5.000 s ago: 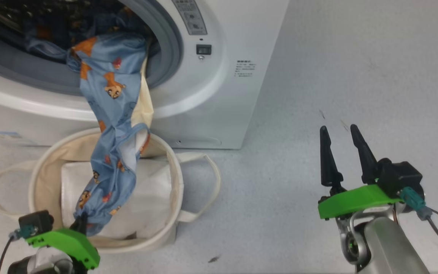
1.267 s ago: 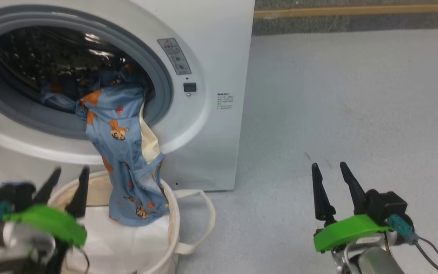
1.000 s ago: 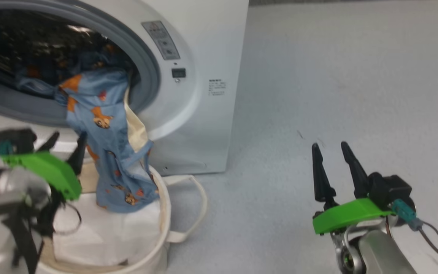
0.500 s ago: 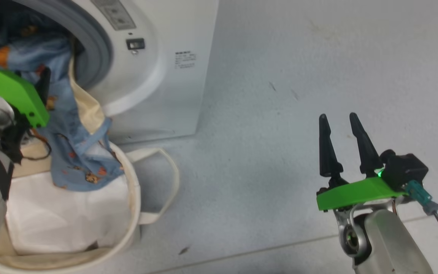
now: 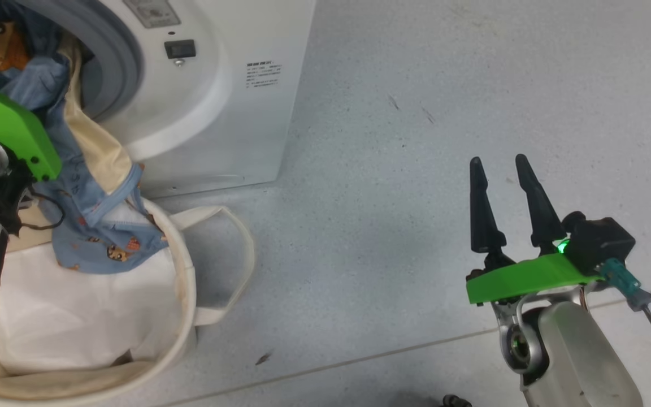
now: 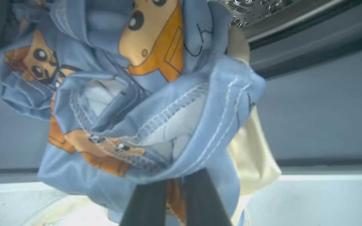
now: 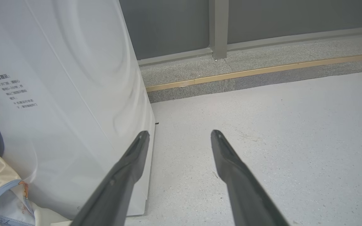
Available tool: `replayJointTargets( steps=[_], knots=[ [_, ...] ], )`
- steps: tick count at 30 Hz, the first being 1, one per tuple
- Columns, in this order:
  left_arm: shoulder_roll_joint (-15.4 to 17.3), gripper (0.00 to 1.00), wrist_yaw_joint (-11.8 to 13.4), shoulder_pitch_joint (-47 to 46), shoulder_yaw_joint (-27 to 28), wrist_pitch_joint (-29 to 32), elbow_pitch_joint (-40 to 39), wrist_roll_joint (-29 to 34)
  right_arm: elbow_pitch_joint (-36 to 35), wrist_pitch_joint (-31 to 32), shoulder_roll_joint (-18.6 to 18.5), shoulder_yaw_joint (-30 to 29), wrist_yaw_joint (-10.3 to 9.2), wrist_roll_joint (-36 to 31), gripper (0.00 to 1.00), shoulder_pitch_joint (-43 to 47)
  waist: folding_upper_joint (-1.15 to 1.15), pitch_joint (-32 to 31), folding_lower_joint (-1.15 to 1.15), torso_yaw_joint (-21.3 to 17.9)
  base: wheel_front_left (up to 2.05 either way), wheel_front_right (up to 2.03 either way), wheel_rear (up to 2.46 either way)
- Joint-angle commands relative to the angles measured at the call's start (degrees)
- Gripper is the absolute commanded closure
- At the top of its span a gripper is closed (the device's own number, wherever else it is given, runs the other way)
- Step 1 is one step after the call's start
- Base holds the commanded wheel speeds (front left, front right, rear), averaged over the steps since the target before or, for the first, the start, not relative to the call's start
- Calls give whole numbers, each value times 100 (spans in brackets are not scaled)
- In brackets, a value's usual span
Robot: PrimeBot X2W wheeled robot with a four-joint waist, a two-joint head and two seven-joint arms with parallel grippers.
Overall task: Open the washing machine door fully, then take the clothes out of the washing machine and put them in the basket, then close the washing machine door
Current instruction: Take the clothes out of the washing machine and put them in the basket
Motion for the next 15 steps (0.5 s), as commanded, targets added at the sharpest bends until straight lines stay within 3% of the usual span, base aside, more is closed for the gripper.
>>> replayJointTargets(
  steps=[1, 15],
  knots=[
    [292, 100, -31, -90, 78, -106, -85, -38, -137, -28, 29, 129, 5, -55, 0, -50, 0, -42, -1, 26, 0, 0, 0],
    [490, 100, -31, 668, -374, -1938, -836, -610, 49, -28, 29, 75, 5, -181, 0, 174, 0, -638, -1, 338, 0, 0, 0]
  ],
)
